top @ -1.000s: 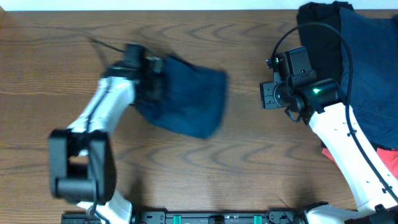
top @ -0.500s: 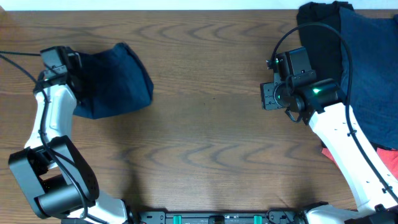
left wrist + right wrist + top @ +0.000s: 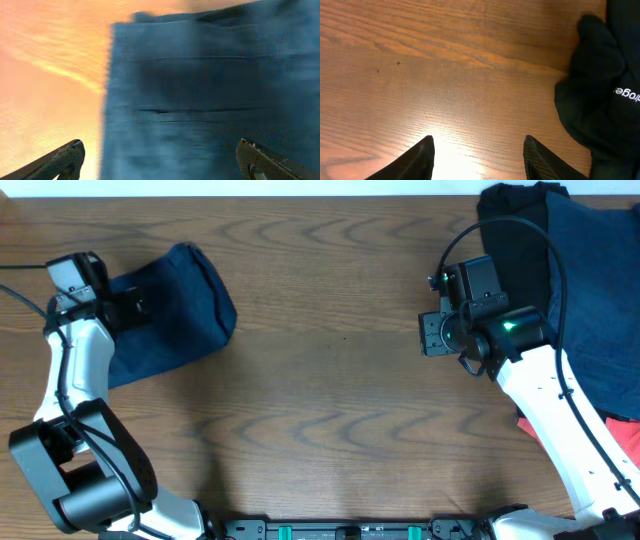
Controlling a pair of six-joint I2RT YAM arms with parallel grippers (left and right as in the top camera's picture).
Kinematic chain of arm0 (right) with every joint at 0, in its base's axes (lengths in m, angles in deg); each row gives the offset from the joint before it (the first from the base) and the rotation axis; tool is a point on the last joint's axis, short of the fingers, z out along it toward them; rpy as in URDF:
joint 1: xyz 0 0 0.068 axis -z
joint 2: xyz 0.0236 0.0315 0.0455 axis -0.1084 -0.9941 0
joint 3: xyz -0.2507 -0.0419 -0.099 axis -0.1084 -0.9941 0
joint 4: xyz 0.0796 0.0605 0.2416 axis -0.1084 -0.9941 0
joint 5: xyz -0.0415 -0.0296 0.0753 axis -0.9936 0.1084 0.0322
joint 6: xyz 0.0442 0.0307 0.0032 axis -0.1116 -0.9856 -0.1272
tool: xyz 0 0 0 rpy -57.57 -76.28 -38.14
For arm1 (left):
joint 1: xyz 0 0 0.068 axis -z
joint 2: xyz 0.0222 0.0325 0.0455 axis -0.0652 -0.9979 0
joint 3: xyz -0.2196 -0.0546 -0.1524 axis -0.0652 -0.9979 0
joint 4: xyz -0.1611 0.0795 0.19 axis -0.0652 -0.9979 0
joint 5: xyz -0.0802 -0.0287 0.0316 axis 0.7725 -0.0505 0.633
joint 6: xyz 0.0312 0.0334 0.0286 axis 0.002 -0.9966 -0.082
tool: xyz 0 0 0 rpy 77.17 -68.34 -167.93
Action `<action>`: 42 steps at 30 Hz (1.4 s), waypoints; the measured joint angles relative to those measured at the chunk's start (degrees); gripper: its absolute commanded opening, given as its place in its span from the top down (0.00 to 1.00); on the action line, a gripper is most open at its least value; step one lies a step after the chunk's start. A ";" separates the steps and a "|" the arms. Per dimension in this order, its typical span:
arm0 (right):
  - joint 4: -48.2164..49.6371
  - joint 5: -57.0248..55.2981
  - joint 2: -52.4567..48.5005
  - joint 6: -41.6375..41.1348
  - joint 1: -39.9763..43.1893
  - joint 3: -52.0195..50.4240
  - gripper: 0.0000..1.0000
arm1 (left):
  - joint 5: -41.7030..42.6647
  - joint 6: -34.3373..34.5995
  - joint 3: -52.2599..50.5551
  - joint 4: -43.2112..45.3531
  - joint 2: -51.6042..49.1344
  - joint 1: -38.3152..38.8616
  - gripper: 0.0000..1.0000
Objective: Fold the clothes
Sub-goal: 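Place the folded shorts at the table's upper-left and open the left gripper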
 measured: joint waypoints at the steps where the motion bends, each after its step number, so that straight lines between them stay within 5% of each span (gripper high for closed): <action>1: 0.33 0.00 0.00 -0.02 0.00 0.00 0.45 | 1.79 0.31 0.00 0.07 0.00 0.94 0.02; 14: 1.77 0.00 0.00 -0.96 0.00 0.00 0.45 | 14.73 1.70 0.46 5.57 -2.03 18.60 0.09; 32: 1.22 0.00 0.00 -0.96 0.00 0.00 0.45 | 15.37 6.32 1.07 -10.14 -10.27 15.65 0.13; 36: 1.22 0.00 0.00 -0.96 0.00 0.00 0.45 | 15.34 6.27 1.07 -10.45 -9.18 15.10 0.00; 42: 1.42 0.00 0.00 -0.98 0.00 0.00 0.42 | 15.06 6.56 1.07 -13.14 -5.53 15.41 0.02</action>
